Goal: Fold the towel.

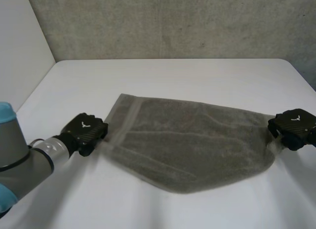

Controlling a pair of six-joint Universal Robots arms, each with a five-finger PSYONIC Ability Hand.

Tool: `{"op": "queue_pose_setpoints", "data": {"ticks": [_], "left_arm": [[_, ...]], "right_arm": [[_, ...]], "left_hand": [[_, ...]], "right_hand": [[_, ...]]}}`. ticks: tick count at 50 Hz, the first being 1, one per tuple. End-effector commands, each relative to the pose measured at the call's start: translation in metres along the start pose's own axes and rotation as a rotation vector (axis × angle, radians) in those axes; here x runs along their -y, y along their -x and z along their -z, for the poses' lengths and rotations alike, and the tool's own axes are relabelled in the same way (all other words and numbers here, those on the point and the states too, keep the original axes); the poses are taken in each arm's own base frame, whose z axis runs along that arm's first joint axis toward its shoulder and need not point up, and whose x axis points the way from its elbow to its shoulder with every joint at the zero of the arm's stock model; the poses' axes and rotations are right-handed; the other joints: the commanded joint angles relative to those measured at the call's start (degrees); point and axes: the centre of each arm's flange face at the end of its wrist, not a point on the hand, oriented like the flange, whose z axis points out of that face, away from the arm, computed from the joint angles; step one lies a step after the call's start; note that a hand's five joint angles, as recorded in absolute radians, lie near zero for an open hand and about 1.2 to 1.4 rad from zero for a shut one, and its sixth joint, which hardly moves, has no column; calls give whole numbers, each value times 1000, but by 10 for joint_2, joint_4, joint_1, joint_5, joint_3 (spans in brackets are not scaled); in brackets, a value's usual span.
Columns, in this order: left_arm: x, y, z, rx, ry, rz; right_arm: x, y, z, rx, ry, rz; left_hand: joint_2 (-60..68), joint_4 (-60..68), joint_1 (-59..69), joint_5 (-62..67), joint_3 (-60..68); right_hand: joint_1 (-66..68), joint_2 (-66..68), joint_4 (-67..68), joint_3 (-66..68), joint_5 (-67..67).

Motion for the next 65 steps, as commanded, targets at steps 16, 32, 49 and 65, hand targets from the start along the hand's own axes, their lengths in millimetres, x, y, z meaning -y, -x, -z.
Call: {"op": "queue_pose_setpoints", "data": {"ticks": [16, 32, 49, 65], "left_arm": [[103, 47, 103, 251, -238, 61], [76, 37, 82, 164, -122, 206], [36, 59, -46, 169, 34, 286], [194, 129, -24, 415, -544, 324]], "right_arm": [[138, -24, 91, -53, -130, -27], [135, -40, 63, 0, -69, -70], [92, 10, -104, 56, 74, 36], [256, -62, -62, -435, -729, 76]], "left_hand": [[103, 102, 117, 113, 105], [103, 102, 117, 113, 105], [103, 102, 117, 113, 105], [103, 102, 117, 113, 105]], "right_hand": [[37, 45, 31, 39, 33], [37, 45, 31, 39, 33], [37, 45, 31, 39, 33], [37, 45, 31, 39, 33]]}}
